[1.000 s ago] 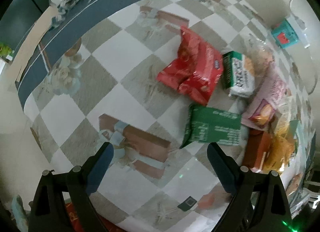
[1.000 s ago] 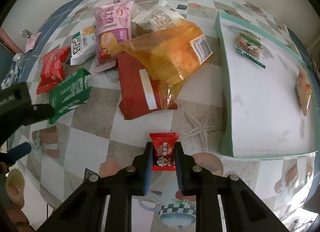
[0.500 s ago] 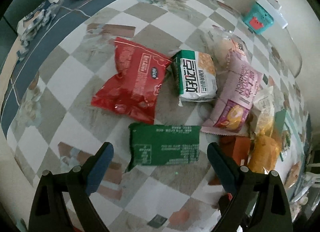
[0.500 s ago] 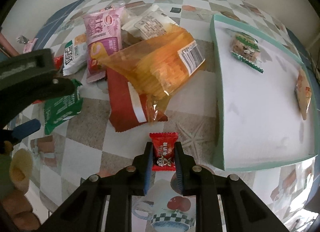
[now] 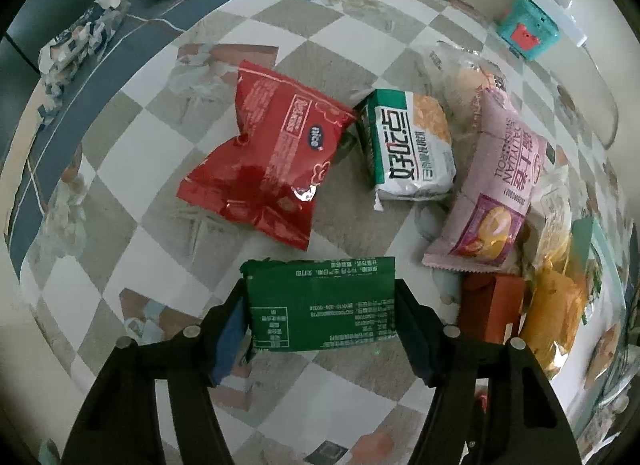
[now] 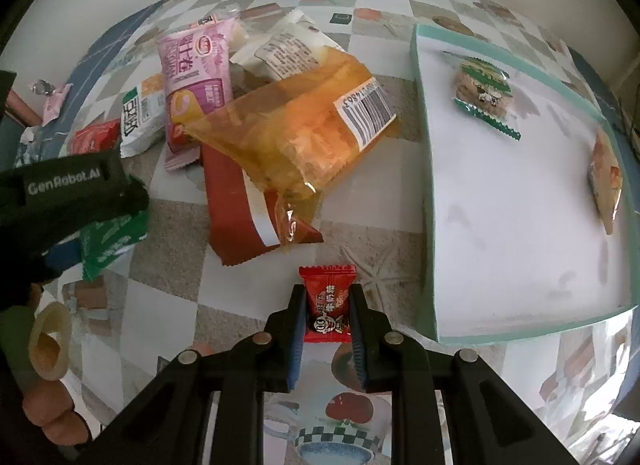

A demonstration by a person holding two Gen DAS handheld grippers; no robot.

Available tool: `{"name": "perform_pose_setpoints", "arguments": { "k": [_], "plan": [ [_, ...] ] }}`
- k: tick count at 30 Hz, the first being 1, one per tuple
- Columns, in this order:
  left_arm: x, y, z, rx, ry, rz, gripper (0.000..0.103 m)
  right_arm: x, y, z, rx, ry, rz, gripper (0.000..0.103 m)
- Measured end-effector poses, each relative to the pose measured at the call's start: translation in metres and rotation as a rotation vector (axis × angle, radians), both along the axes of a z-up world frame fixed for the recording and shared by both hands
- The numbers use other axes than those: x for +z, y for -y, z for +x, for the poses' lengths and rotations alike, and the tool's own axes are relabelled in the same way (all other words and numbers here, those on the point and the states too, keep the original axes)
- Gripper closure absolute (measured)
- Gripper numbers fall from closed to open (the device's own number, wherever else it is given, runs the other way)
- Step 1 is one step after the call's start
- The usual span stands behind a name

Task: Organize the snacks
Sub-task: 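Grasp the green packet with the left gripper while the right grasps the red candy, then carry the green packet and red candy over the white tray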

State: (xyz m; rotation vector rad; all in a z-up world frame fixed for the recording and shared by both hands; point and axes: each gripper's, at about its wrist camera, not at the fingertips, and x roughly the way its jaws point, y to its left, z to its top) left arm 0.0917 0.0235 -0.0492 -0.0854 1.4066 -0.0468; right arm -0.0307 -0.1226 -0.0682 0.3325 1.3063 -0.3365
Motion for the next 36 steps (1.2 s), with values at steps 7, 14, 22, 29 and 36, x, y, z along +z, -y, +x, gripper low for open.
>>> {"name": "perform_pose_setpoints", "arguments": {
  "k": [7, 14, 22, 29, 36],
  "plan": [
    [0.008, -0.009, -0.007, 0.007, -0.017, 0.037, 0.034, 0.008, 0.014, -0.008, -0.033, 0.043, 0.102, 0.081],
    [0.035, -0.009, -0.020, 0.009, 0.054, 0.013, 0.034, 0.026, 0.025, -0.017, -0.032, 0.101, 0.138, 0.081],
    [0.067, -0.011, -0.038, -0.004, 0.145, 0.000, 0.034, 0.057, 0.035, -0.032, -0.062, 0.174, 0.099, 0.081],
    [0.066, 0.010, -0.040, -0.034, 0.179, -0.002, 0.034, 0.066, 0.056, -0.046, -0.167, 0.188, 0.069, 0.081],
    [0.075, 0.045, -0.062, -0.133, 0.225, -0.020, 0.034, 0.065, 0.113, -0.078, -0.356, 0.203, 0.073, 0.081]
  ]
}}
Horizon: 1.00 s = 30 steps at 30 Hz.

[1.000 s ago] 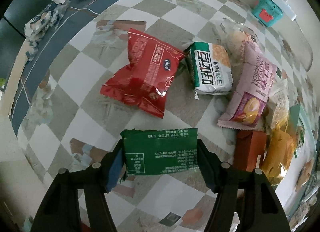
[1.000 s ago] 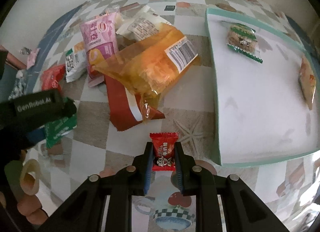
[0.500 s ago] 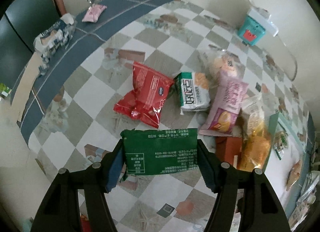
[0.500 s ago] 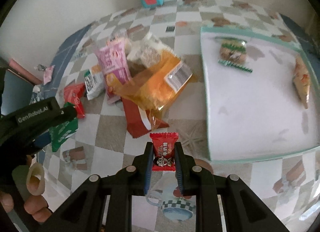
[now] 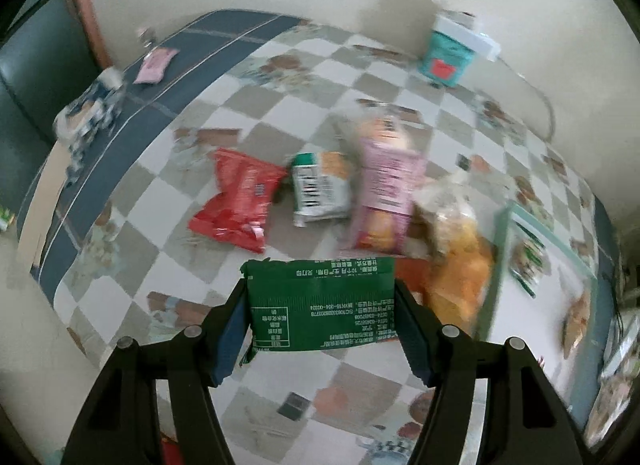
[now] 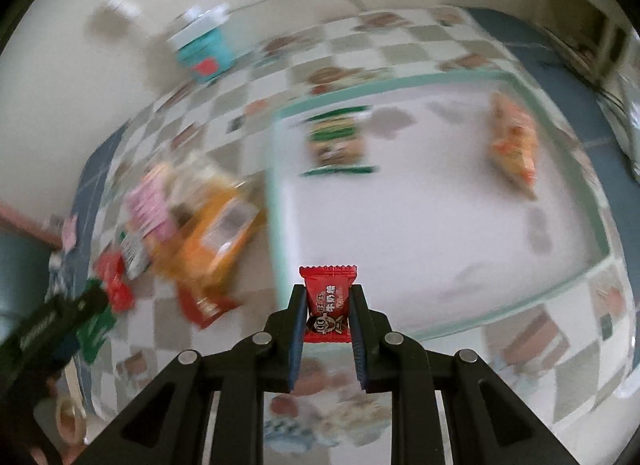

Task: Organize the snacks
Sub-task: 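Carry the green packet and red candy over the white tray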

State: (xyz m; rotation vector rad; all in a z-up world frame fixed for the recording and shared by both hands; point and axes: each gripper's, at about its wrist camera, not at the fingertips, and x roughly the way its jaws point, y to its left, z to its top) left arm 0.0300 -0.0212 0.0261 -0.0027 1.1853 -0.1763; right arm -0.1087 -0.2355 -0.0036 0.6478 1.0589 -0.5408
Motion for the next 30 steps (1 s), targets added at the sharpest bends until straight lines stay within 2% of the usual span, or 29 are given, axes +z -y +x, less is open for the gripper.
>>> {"name": "perform_pose_setpoints", "arguments": {
  "k": [6, 15, 24, 30],
  "plan": [
    [0.005, 0.048, -0.029, -0.148, 0.006, -0.035, 0.034, -0.018, 0.048, -0.032, -0.156, -0.034, 0.036, 0.081],
    [0.002, 0.124, -0.083, -0.413, 0.034, -0.036, 0.034, -0.029, 0.095, -0.070, -0.303, -0.035, 0.035, 0.081],
    [-0.015, 0.169, -0.106, -0.551, 0.025, -0.062, 0.033, -0.032, 0.112, -0.081, -0.363, 0.001, 0.024, 0.081],
    [-0.017, 0.174, -0.105, -0.563, 0.049, -0.085, 0.030, -0.033, 0.111, -0.080, -0.367, 0.005, 0.003, 0.079]
  ]
}}
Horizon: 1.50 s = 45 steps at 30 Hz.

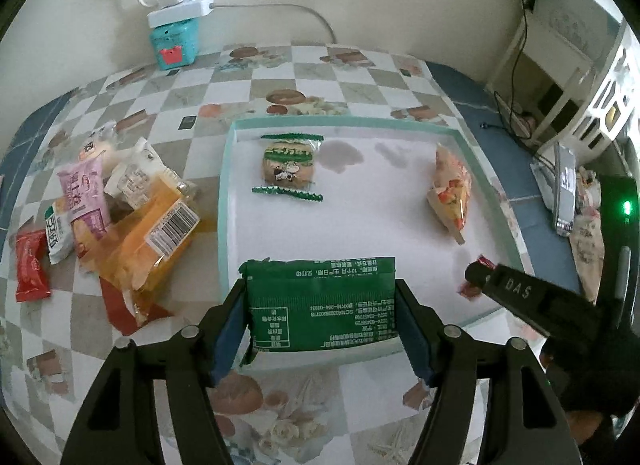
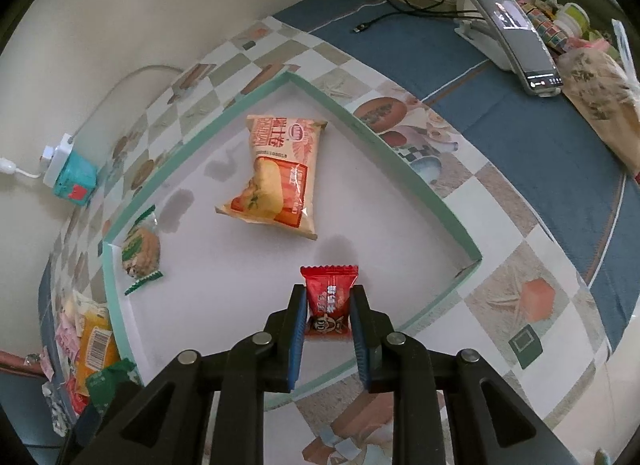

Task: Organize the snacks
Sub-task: 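Carry the green packet and red candy over the white tray, then open both grippers to release the items into the tray, then move both grippers back to the snack pile and grasp the orange bag with the right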

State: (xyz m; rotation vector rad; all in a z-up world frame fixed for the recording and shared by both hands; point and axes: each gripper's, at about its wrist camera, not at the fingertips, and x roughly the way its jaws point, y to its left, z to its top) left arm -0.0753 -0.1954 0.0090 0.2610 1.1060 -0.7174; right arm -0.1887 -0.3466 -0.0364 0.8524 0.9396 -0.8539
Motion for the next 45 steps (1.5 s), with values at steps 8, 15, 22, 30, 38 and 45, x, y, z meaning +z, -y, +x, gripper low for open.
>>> {"name": "perform_pose_setpoints", "arguments": {
  "k": [8, 15, 22, 30, 38, 45],
  "plan": [
    [0.012, -0.022, 0.024, 0.102, 0.005, -0.034, 0.018, -0.004, -0.006, 0.002, 0.006, -0.044, -0.003, 0.056],
    [0.024, -0.088, 0.075, 0.374, -0.029, -0.080, 0.006, 0.007, -0.034, 0.027, 0.117, -0.064, -0.097, 0.014],
    [0.019, -0.165, 0.115, 0.669, -0.033, 0.037, 0.006, 0.014, -0.069, 0.052, 0.218, -0.062, -0.147, 0.000],
    [0.000, -0.246, 0.140, 0.899, -0.119, 0.116, 0.006, 0.019, -0.113, 0.086, 0.309, -0.045, -0.146, 0.000],
    [-0.008, -0.287, 0.150, 0.970, -0.157, 0.110, 0.006, 0.023, -0.153, 0.109, 0.392, -0.002, -0.138, 0.000],
    [-0.014, -0.286, 0.153, 0.950, -0.194, 0.100, 0.006, 0.026, -0.170, 0.129, 0.436, 0.047, -0.092, 0.000]
  ]
}}
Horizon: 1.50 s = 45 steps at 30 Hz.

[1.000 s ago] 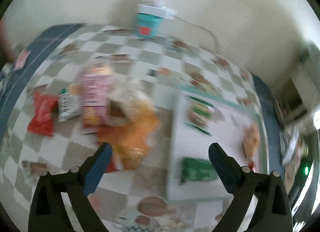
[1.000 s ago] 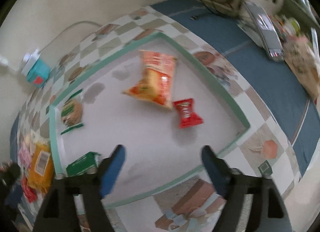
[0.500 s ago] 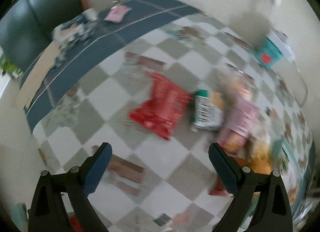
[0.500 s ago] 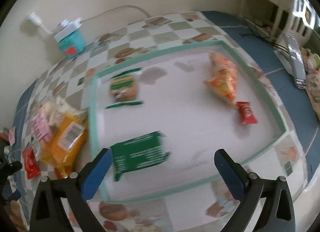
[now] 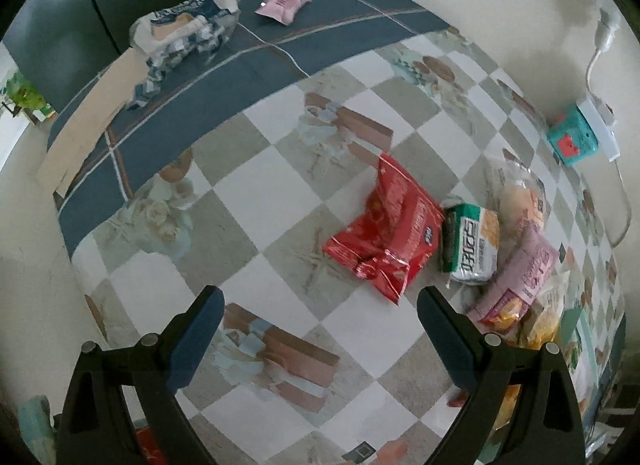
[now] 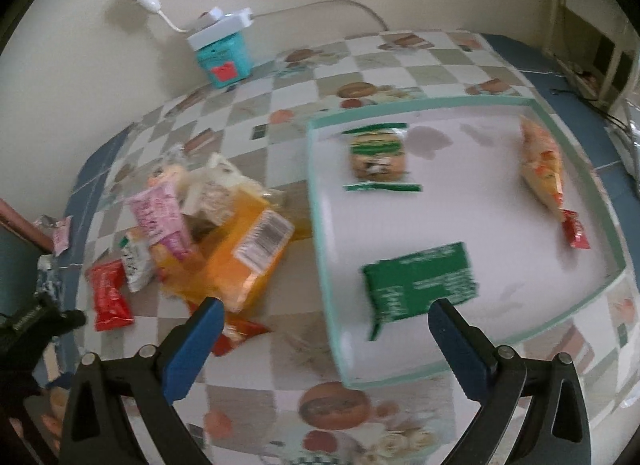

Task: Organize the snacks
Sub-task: 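Move both grippers back to the snack pile and grasp the orange bag with the right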

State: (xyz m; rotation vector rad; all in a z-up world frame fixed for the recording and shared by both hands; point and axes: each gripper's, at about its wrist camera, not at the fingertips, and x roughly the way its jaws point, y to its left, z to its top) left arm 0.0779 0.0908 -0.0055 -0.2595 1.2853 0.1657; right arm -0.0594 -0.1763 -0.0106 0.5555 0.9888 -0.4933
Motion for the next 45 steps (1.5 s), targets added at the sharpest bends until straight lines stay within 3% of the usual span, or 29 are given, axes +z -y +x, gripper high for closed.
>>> {"name": "perform_pose_setpoints", "arguments": {
  "k": [4, 9, 17, 27, 35, 40, 45],
  "plan": [
    [-0.006, 0.017, 0.003, -0.054, -0.023, -0.017, 0.006, 0.000, 0.001, 0.015, -0.013, 0.035, 0.070, 0.000],
    [-0.014, 0.040, 0.009, -0.106, -0.045, -0.030, 0.006, -0.004, 0.000, 0.037, -0.009, 0.028, 0.086, 0.000],
    [-0.021, 0.060, 0.026, -0.117, -0.058, -0.023, 0.006, -0.012, 0.003, 0.058, -0.013, 0.049, 0.134, 0.001],
    [-0.022, 0.060, 0.033, -0.096, -0.050, -0.023, 0.006, -0.027, 0.002, 0.069, 0.026, 0.039, 0.179, 0.006],
    [-0.018, 0.059, 0.029, -0.103, -0.038, -0.018, 0.006, -0.025, 0.007, 0.066, 0.021, 0.093, 0.194, 0.000],
    [-0.017, 0.058, 0.027, -0.106, -0.036, -0.018, 0.006, -0.036, 0.009, 0.066, 0.017, 0.065, 0.254, 0.000],
    [-0.020, 0.061, 0.026, -0.117, -0.046, -0.016, 0.006, -0.036, 0.007, 0.067, 0.025, 0.066, 0.233, 0.000]
  ]
}}
